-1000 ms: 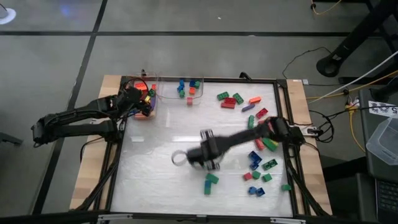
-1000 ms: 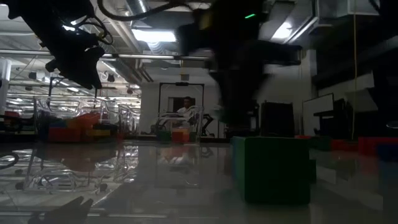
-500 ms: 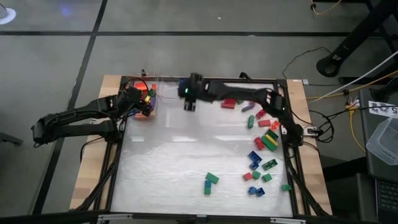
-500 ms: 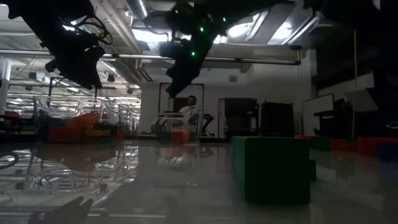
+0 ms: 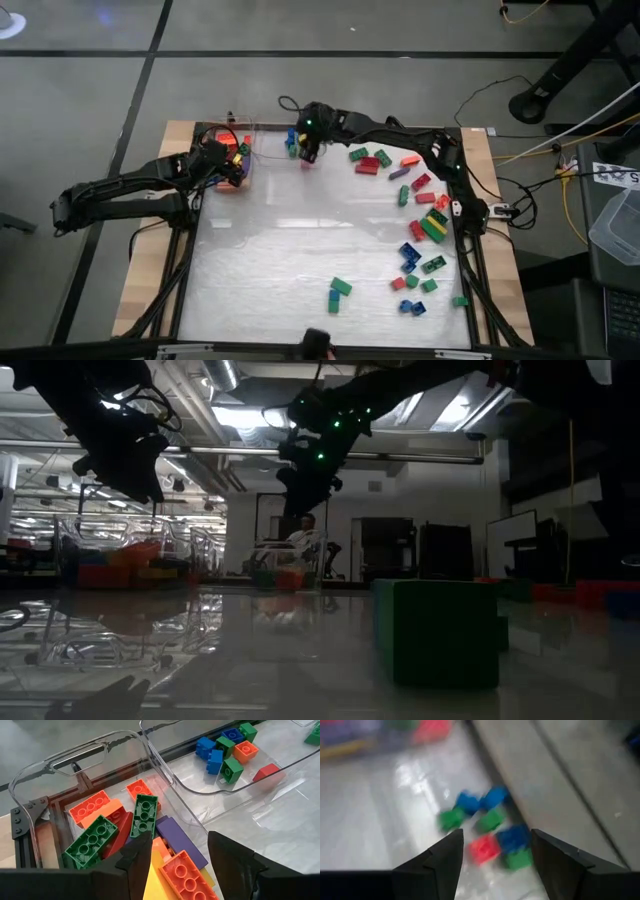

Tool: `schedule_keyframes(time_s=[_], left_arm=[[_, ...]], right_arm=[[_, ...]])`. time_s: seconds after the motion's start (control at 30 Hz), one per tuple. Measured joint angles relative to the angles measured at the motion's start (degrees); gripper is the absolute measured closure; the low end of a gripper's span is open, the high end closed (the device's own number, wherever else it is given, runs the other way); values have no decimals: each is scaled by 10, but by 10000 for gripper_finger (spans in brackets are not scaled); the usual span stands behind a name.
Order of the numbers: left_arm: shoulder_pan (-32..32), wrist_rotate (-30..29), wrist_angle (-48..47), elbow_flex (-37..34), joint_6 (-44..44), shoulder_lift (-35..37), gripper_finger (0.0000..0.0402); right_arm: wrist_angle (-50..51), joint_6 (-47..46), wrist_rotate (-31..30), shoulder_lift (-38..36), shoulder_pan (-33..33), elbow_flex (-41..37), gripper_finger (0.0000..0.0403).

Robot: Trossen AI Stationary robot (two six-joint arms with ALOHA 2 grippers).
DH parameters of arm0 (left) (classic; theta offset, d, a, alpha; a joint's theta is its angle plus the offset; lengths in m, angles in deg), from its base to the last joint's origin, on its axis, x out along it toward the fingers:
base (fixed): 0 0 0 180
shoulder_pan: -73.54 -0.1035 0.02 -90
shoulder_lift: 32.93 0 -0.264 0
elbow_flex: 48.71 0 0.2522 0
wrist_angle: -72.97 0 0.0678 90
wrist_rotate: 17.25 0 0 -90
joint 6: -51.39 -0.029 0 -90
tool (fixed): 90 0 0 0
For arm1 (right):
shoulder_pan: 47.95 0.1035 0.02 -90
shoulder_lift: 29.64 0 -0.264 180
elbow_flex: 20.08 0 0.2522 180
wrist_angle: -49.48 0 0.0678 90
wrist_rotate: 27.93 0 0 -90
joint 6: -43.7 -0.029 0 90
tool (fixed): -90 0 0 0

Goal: Sort blocks by size
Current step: Put the large green block into the left transparent bin

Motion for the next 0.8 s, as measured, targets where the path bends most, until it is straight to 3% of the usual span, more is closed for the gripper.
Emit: schedule_keyframes(time_s=[0.23,0.4,0.63,0.8], left_arm=[[0,0,-2,0,-2,0,219],[0,0,-11,0,-1,0,219],[0,0,-15,0,-1,0,219],[0,0,-14,0,0,0,219]], right_arm=[[182,-41,119,-50,69,0,178],[286,-45,177,-59,164,0,178],[310,-64,180,-48,318,0,178],[296,-230,117,-41,402,-6,178]])
